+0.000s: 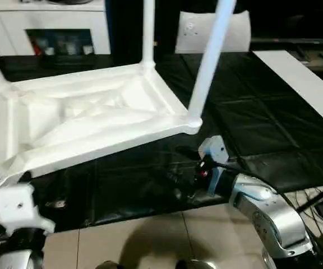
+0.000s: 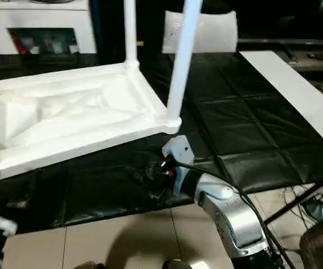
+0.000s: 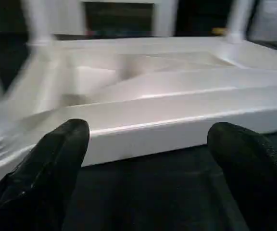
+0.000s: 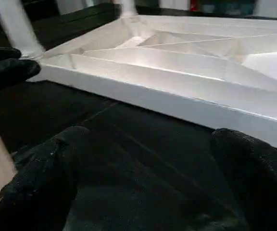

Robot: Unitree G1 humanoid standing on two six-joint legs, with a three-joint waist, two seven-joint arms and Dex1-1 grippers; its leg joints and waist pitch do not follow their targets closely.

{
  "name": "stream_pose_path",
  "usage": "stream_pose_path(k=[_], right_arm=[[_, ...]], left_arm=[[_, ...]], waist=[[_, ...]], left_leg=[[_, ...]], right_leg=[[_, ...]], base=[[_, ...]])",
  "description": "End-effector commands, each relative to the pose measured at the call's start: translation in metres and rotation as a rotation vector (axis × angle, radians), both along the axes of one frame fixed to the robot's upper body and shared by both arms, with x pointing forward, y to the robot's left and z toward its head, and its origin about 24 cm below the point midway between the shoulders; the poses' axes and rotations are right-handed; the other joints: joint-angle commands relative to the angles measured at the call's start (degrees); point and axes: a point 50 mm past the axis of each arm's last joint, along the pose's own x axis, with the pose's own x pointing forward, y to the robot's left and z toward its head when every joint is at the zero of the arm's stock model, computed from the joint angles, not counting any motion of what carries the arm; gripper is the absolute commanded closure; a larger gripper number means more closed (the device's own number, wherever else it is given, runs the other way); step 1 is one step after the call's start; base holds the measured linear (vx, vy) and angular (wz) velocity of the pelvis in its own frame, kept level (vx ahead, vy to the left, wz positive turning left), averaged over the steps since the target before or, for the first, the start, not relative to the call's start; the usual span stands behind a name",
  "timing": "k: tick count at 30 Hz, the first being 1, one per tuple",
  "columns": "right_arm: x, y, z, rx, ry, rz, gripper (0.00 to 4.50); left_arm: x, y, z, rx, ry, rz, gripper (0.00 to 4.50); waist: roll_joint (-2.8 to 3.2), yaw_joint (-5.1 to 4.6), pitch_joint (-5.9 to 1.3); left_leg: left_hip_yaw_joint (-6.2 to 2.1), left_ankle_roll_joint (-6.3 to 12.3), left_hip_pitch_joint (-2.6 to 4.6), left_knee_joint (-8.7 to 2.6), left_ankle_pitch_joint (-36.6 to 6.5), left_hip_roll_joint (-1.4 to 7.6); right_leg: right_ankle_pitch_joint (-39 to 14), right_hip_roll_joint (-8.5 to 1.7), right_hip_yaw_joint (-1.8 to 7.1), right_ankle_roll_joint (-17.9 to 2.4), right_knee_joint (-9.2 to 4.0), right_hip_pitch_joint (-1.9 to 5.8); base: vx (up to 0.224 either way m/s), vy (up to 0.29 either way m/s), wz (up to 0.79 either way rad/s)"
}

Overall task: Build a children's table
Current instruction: Rotate leg to tighten, then rotate table base

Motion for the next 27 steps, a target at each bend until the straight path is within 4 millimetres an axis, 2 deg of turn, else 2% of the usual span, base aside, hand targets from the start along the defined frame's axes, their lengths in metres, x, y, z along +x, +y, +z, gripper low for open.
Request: stream_pose_path(k=[1, 3, 5, 8, 9, 11, 12, 13, 14, 15, 16, 17, 18, 19, 21, 22, 24, 25, 27], right_arm=[[-0.004, 0.002, 0.007, 0.017, 0.01, 0.075, 0.0], [-0.014, 0.006, 0.011, 0.048, 0.044, 0.202, 0.0], [-0.017, 0.007, 0.013, 0.056, 0.061, 0.25, 0.0], [-0.02, 0.007, 0.015, 0.065, 0.085, 0.297, 0.0], [-0.021, 0.007, 0.015, 0.066, 0.088, 0.304, 0.0], [-0.023, 0.007, 0.016, 0.07, 0.101, 0.327, 0.0], [-0.023, 0.007, 0.016, 0.07, 0.105, 0.332, 0.0], [-0.024, 0.007, 0.016, 0.071, 0.111, 0.338, 0.0], [-0.025, 0.007, 0.016, 0.07, 0.116, 0.342, 0.0], [-0.025, 0.007, 0.016, 0.069, 0.117, 0.342, 0.0], [-0.025, 0.007, 0.016, 0.069, 0.118, 0.341, 0.0], [-0.025, 0.007, 0.015, 0.067, 0.117, 0.338, 0.0], [-0.025, 0.008, 0.015, 0.066, 0.116, 0.335, 0.0], [-0.025, 0.008, 0.014, 0.066, 0.116, 0.331, 0.0], [-0.025, 0.009, 0.014, 0.068, 0.119, 0.332, 0.0], [-0.026, 0.008, 0.015, 0.071, 0.122, 0.334, 0.0], [-0.028, 0.008, 0.015, 0.072, 0.125, 0.337, 0.0], [-0.028, 0.008, 0.015, 0.071, 0.127, 0.337, 0.0], [-0.028, 0.008, 0.014, 0.069, 0.13, 0.337, 0.0]], left_arm=[[-0.007, 0.005, 0.005, 0.02, -0.023, 0.099, 0.06], [-0.017, 0.012, 0.005, 0.031, -0.028, 0.22, 0.06], [-0.017, 0.015, 0.007, 0.032, -0.044, 0.251, 0.06], [-0.008, 0.026, 0.011, 0.052, -0.079, 0.27, 0.06], [-0.006, 0.028, 0.012, 0.053, -0.083, 0.271, 0.06], [0.007, 0.038, 0.015, 0.056, -0.099, 0.265, 0.06], [0.01, 0.042, 0.016, 0.06, -0.105, 0.267, 0.06], [0.016, 0.047, 0.018, 0.064, -0.111, 0.266, 0.06], [0.024, 0.056, 0.021, 0.079, -0.119, 0.265, 0.06], [0.026, 0.06, 0.023, 0.085, -0.124, 0.271, 0.06], [0.028, 0.063, 0.024, 0.088, -0.127, 0.274, 0.06], [0.034, 0.071, 0.027, 0.1, -0.134, 0.279, 0.06], [0.039, 0.076, 0.029, 0.107, -0.135, 0.28, 0.06], [0.046, 0.085, 0.033, 0.108, -0.14, 0.289, 0.06], [0.052, 0.093, 0.036, 0.106, -0.14, 0.292, 0.06], [0.056, 0.097, 0.037, 0.101, -0.142, 0.288, 0.06], [0.059, 0.102, 0.038, 0.089, -0.145, 0.296, 0.06], [0.06, 0.104, 0.038, 0.081, -0.144, 0.299, 0.06], [0.063, 0.109, 0.038, 0.07, -0.143, 0.309, 0.06]], waist=[[0.64, -0.42, -1.71], [0.72, -0.36, -1.8], [0.64, -0.31, -1.75], [1.12, -0.01, -1.87], [1.13, -0.09, -1.8], [1.39, -0.08, -1.91], [1.42, 0.04, -1.88], [1.65, 0.0, -1.99], [1.89, -0.1, -2.04], [1.73, -0.13, -2.25], [1.83, -0.06, -2.38], [1.88, 0.02, -2.46], [2.44, 0.23, -2.57], [2.34, 0.18, -2.62], [2.77, 0.42, -2.8], [2.63, 0.42, -2.73], [2.77, 0.54, -2.81], [3.04, 0.54, -2.83], [3.03, 0.63, -2.88]], left_leg=[[-2.07, -2.35, 1.63, -4.83, -33.32, 1.72], [-2.19, -2.07, 1.47, -4.83, -32.99, 1.72], [-2.13, -1.58, 1.43, -4.69, -32.29, 1.55], [-2.43, -1.96, 2.0, -4.54, -32.58, 1.43], [-2.49, -2.04, 2.0, -4.65, -32.86, 1.47], [-2.96, -2.7, 1.76, -4.91, -33.41, 1.34], [-2.92, -2.7, 2.08, -4.78, -33.87, 1.22], [-3.09, -2.8, 2.17, -4.78, -33.62, 1.19], [-3.37, -3.09, 1.7, -5.09, -33.21, 1.23], [-3.33, -3.04, 1.66, -5.07, -32.61, 1.2], [-3.34, -3.21, 1.69, -5.16, -31.92, 1.41], [-3.2, -3.28, 1.59, -5.13, -31.03, 1.33], [-3.22, -3.41, 1.91, -5.08, -31.05, 1.37], [-3.1, -3.28, 1.82, -5.06, -30.24, 1.39], [-2.99, -3.4, 2.1, -4.92, -29.64, 1.29], [-2.96, -3.38, 1.96, -4.98, -29.05, 1.36], [-2.9, -3.52, 1.97, -4.99, -28.49, 1.45], [-2.88, -3.7, 1.87, -5.0, -28.2, 1.52], [-2.71, -3.57, 2.02, -4.76, -28.25, 1.4]], right_leg=[[-34.93, -1.3, 0.52, -0.36, -6.3, -0.06], [-33.44, -1.23, 0.47, -0.18, -6.21, 0.23], [-34.58, -1.36, 0.56, 0.29, -6.53, 0.0], [-34.33, -1.23, 0.58, -0.01, -6.65, -0.32], [-34.05, -1.15, 0.57, -0.26, -6.68, -0.27], [-31.96, -1.06, 0.36, -0.98, -6.3, 0.37], [-32.22, -1.01, 0.39, -0.88, -6.39, 0.05], [-31.32, -1.13, 0.43, -1.35, -6.15, 0.21], [-30.03, -1.25, 0.32, -1.79, -5.76, 0.81], [-28.95, -1.24, 0.37, -1.92, -5.56, 0.92], [-26.96, -1.43, 0.56, -2.84, -5.21, 1.0], [-25.58, -1.4, 0.64, -3.4, -5.05, 1.06], [-24.87, -1.47, 0.76, -3.85, -4.9, 0.9], [-23.27, -1.47, 0.81, -4.65, -4.67, 1.05], [-22.16, -1.48, 0.87, -5.35, -4.47, 0.97], [-21.12, -1.54, 0.87, -5.99, -4.32, 1.17], [-20.11, -1.58, 0.95, -6.58, -3.99, 1.22], [-19.12, -1.62, 0.96, -7.12, -3.87, 1.33], [-19.39, -1.67, 1.08, -7.42, -3.8, 1.13]], base=[[0.0, 0.0, 0.0], [0.0, 0.0, 0.0], [0.0, 0.0, 0.0], [0.0, 0.0, 0.0], [0.0, 0.0, 0.0], [0.0, 0.0, 0.0], [0.0, 0.0, 0.0], [0.0, 0.0, 0.0], [0.0, 0.0, 0.0], [0.0, 0.0, 0.0], [0.0, 0.0, 0.0], [0.0, 0.0, 0.0], [0.0, 0.0, 0.0], [0.0, 0.0, 0.0], [0.0, 0.0, 0.0], [0.0, 0.0, 0.0], [0.0, 0.0, 0.0], [0.0, 0.0, 0.0], [0.0, 0.0, 0.0]])
